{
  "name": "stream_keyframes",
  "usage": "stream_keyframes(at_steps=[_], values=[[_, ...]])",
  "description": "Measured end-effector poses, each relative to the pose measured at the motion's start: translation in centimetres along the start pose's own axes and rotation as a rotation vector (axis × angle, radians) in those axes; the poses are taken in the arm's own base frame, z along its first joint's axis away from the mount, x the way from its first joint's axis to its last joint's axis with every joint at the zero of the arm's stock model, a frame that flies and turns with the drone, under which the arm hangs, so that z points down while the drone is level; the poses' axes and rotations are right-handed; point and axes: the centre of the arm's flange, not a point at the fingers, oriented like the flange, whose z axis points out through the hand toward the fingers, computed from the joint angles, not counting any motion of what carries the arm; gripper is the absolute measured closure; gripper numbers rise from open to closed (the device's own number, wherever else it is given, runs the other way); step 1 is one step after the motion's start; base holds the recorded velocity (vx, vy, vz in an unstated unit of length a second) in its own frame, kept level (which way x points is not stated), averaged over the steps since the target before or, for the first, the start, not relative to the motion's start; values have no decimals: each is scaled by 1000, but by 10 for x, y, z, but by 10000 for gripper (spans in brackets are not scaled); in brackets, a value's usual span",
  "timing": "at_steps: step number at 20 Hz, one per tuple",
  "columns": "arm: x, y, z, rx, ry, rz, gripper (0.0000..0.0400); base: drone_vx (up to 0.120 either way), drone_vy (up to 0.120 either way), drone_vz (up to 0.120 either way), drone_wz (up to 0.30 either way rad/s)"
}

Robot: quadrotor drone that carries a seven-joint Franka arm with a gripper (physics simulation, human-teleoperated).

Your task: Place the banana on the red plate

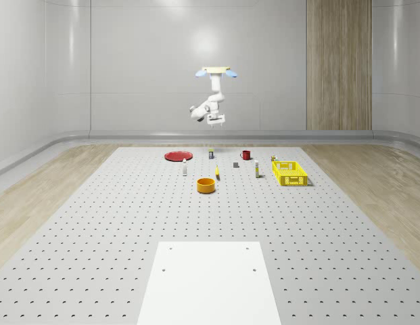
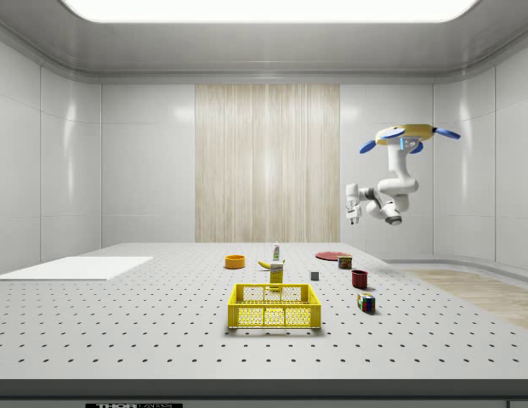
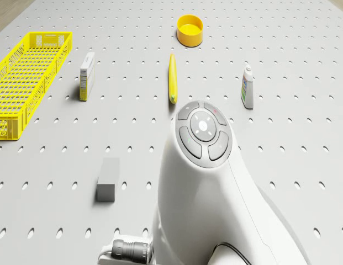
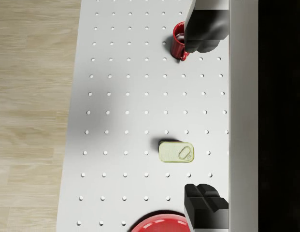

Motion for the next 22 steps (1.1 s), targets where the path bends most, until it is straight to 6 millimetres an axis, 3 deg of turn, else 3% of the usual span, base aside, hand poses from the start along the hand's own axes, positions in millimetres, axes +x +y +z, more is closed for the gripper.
stream_keyframes(at_steps=[5,10,19,22], values=[[-5,-5,0,-46,49,-2,0,80,0,-120,0],[-7,-7,0,-65,69,-2,0,8,-48,-120,0],[-8,-8,0,-75,80,-2,0,120,0,-120,0],[-8,-8,0,-76,81,-2,0,27,0,-120,0]])
